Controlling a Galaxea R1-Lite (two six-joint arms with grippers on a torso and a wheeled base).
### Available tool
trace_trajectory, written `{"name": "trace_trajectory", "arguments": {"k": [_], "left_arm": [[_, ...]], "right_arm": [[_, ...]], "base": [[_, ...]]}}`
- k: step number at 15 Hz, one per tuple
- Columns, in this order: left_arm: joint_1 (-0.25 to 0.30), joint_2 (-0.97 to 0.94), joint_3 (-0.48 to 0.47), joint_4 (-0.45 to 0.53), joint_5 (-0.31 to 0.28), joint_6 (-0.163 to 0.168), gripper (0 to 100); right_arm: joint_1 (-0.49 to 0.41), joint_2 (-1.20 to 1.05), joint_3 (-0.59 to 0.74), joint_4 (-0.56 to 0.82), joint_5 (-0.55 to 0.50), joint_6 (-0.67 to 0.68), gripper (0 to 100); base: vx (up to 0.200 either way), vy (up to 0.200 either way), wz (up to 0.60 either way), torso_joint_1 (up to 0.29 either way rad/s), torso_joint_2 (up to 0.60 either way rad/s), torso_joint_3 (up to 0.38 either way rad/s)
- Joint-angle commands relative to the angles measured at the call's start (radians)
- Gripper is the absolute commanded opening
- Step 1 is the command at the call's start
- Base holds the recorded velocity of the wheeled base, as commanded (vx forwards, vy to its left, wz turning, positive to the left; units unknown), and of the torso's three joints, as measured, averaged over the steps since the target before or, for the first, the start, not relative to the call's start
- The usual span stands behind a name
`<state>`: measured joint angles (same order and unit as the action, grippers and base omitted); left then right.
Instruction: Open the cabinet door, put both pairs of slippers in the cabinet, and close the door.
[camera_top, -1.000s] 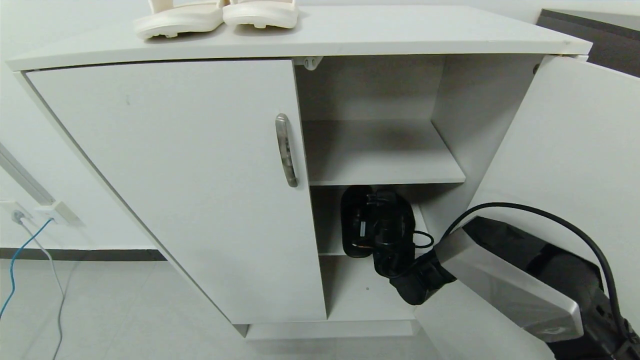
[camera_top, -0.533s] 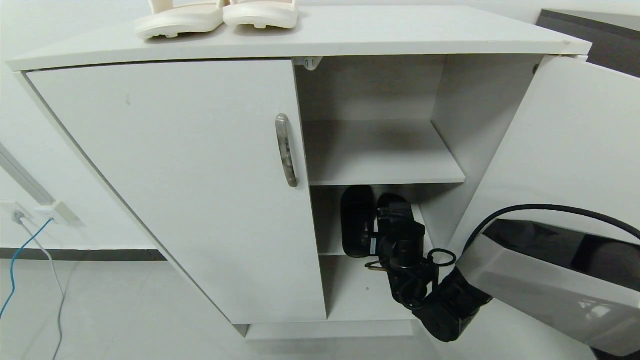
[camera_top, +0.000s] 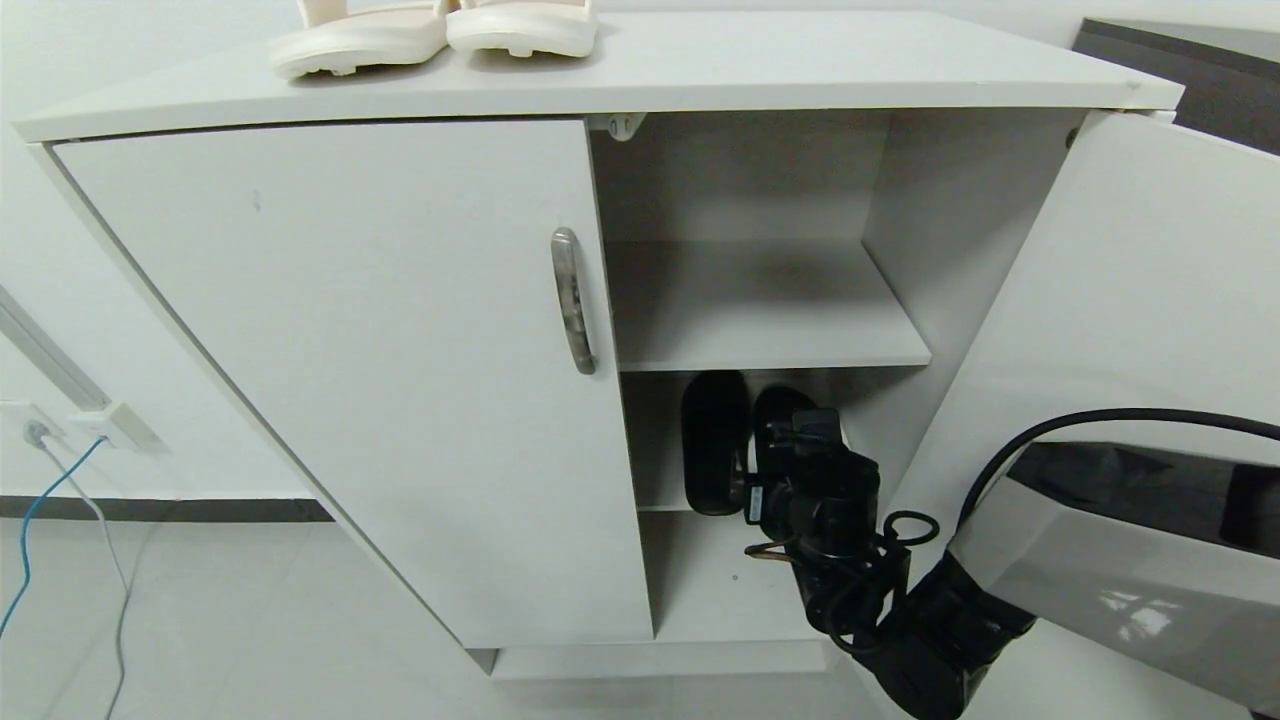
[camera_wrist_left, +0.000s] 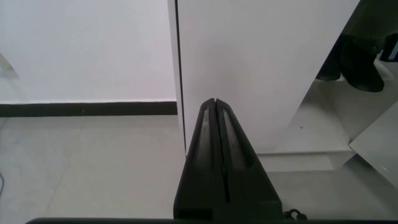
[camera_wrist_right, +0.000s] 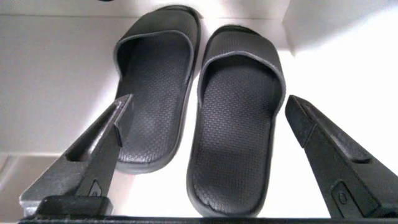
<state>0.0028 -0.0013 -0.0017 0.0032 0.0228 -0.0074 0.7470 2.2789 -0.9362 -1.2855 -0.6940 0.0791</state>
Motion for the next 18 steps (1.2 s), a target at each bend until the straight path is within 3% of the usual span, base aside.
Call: {"name": "trace_trajectory", "arguments": {"k": [1,3,8,18], "left_arm": [[0.000,0.001,0.000,0.000,0.000,0.000,0],[0.000,0.001,0.000,0.000,-0.001,0.000,0],[0.000,0.001,0.000,0.000,0.000,-0.002,0],[0.000,0.001,0.000,0.000,0.000,0.000,0]], "right_arm": [[0.018,-0.027,0.042,-0.028,0.004,-0.010,100],[0.052,-0.029,0.109,-0.057,0.011,-0.019,100],[0.086,-0.030,0.142,-0.104,0.018,-0.058,100],[0.086,-0.038,0.155,-0.141,0.018,-0.090,100]], "base": [[0.000,0.000,0.00,0.000,0.00,0.000],[0.000,0.000,0.00,0.000,0.00,0.000],[-0.200,0.000,0.00,0.003,0.00,0.005],[0.000,0.000,0.00,0.000,0.00,0.000]]}}
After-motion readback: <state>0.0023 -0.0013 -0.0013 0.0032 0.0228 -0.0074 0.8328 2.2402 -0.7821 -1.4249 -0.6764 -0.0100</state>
